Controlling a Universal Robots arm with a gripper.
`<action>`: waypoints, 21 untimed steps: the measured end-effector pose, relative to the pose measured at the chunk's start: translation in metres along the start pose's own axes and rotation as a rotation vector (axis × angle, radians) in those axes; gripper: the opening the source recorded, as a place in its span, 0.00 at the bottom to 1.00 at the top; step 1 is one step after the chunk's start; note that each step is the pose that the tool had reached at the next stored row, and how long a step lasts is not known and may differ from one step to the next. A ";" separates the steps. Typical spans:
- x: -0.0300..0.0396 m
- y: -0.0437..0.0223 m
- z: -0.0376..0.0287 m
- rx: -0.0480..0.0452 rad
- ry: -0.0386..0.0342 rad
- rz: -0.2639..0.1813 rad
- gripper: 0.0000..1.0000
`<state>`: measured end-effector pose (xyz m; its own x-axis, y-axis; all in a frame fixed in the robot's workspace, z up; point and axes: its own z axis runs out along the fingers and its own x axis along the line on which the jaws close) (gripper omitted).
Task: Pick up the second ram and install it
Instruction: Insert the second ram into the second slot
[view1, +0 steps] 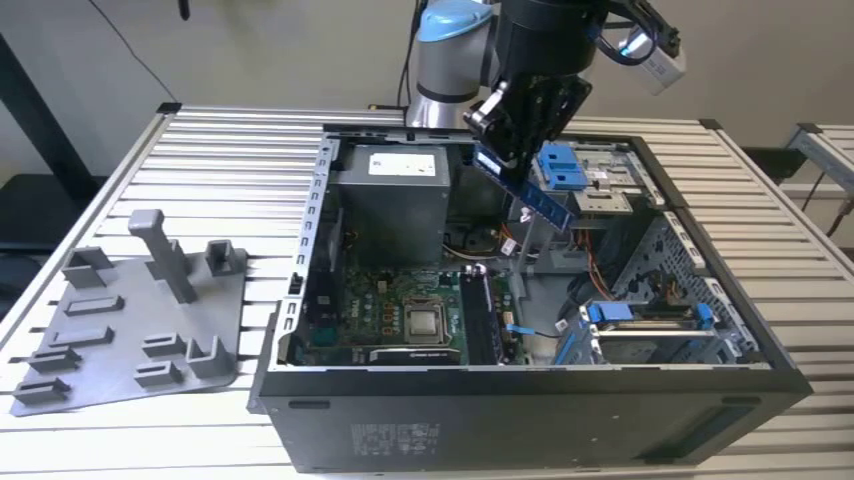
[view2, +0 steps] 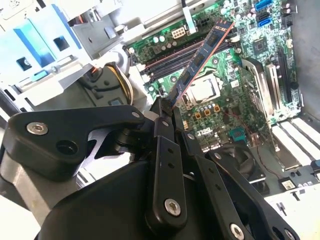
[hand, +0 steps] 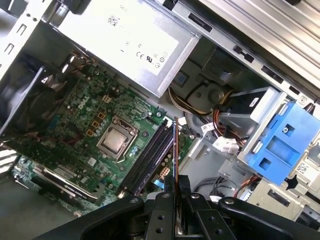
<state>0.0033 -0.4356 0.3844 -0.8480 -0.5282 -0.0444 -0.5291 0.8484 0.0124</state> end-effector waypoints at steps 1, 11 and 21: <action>0.0000 0.0000 0.0000 0.0001 0.0000 0.002 0.14; 0.0000 0.0000 0.0000 0.0008 -0.0003 0.018 0.14; 0.0000 0.0000 0.0000 0.0020 -0.0006 0.044 0.14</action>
<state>0.0032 -0.4356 0.3844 -0.8702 -0.4907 -0.0444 -0.4917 0.8707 0.0124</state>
